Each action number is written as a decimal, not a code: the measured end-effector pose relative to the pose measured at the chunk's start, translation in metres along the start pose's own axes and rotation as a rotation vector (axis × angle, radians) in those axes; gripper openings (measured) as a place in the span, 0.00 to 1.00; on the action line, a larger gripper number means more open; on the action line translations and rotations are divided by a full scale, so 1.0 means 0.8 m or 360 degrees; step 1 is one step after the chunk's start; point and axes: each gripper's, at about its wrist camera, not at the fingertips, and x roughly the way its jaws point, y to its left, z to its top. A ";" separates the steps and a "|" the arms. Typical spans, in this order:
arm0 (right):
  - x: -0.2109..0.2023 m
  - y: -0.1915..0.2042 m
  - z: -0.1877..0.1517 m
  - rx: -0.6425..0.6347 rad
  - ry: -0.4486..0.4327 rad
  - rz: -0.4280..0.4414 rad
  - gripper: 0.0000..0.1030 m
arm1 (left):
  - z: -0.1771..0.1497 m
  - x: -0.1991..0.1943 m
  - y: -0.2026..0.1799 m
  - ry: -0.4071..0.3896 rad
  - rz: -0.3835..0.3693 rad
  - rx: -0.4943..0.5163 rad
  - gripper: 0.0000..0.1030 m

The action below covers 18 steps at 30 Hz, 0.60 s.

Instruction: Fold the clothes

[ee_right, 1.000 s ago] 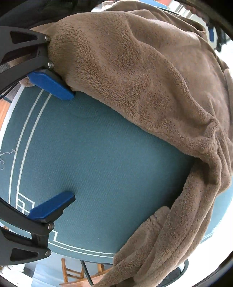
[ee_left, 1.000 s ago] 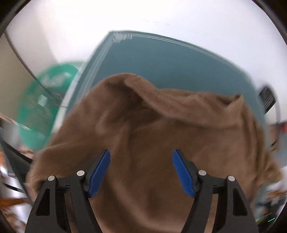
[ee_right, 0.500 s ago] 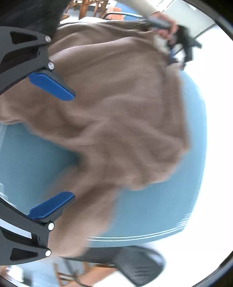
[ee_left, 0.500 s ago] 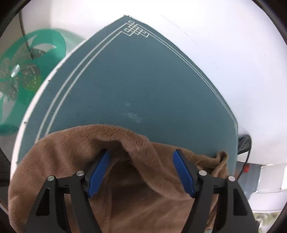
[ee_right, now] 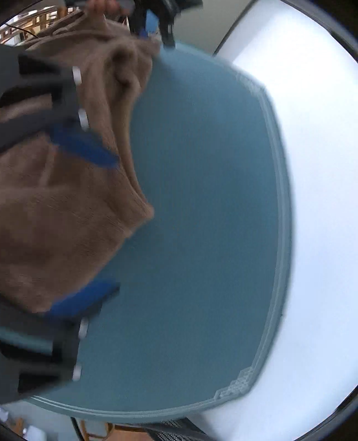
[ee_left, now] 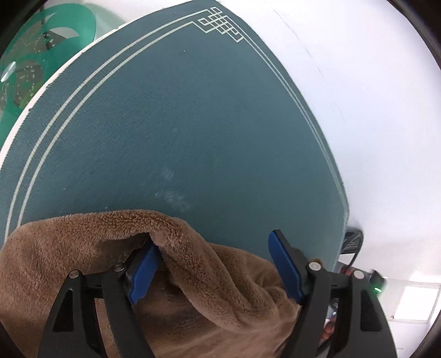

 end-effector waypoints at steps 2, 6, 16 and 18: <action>0.007 0.002 0.007 -0.0060 0.0025 -0.0005 0.40 | 0.002 -0.002 0.002 0.0000 -0.0044 -0.0014 0.56; -0.001 0.012 0.021 -0.0226 -0.0039 -0.0146 0.22 | 0.013 -0.016 0.005 -0.0071 -0.0114 -0.0049 0.29; -0.037 0.002 0.076 -0.0202 -0.0483 -0.0477 0.18 | 0.023 -0.023 0.009 -0.0200 -0.0203 -0.0068 0.20; -0.042 -0.011 0.072 -0.0217 -0.0446 -0.0330 0.19 | 0.021 -0.018 0.016 -0.0158 -0.0190 -0.0054 0.23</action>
